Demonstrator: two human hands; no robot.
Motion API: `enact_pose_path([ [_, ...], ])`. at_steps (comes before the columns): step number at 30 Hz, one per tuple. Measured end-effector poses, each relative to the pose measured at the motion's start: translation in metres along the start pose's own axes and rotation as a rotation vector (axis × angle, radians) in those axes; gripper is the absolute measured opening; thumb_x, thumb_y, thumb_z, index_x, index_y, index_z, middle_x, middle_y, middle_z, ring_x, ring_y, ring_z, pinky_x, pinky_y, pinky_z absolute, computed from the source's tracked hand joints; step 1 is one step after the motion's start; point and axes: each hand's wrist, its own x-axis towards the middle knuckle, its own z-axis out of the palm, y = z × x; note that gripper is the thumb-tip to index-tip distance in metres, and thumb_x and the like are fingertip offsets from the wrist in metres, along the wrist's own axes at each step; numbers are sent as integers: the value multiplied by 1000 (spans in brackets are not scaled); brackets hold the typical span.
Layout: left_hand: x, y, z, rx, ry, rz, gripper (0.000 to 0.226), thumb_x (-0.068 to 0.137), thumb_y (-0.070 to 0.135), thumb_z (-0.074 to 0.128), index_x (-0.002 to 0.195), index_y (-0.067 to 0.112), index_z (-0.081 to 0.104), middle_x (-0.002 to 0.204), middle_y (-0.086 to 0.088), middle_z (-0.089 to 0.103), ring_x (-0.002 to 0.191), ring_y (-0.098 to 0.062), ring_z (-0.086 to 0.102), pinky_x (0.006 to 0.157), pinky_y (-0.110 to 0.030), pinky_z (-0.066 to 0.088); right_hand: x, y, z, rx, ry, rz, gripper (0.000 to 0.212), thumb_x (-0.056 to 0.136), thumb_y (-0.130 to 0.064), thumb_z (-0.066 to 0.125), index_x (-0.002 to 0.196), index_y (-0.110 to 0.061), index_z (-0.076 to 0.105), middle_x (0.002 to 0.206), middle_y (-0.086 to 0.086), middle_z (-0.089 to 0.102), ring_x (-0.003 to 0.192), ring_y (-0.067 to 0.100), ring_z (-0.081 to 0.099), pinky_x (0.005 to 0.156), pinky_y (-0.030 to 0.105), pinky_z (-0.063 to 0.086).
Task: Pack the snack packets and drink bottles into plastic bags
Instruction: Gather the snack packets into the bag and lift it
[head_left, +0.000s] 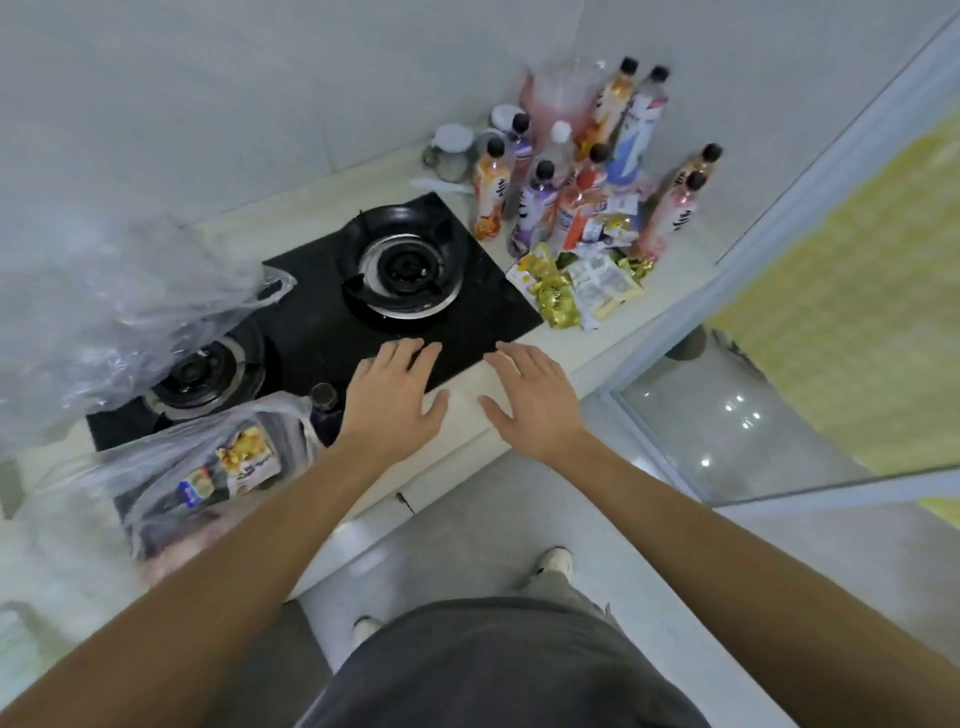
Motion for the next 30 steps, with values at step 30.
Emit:
enact_pose_path([
  [30, 287, 139, 171, -36, -355, -126, 99, 68, 59, 82, 152, 28, 38, 152, -9, 35, 140, -34, 35, 99, -51, 47, 189, 298, 15, -217, -426, 90, 90, 79, -54, 79, 150, -19, 35, 158, 19, 29, 147, 46, 26, 118, 58, 33],
])
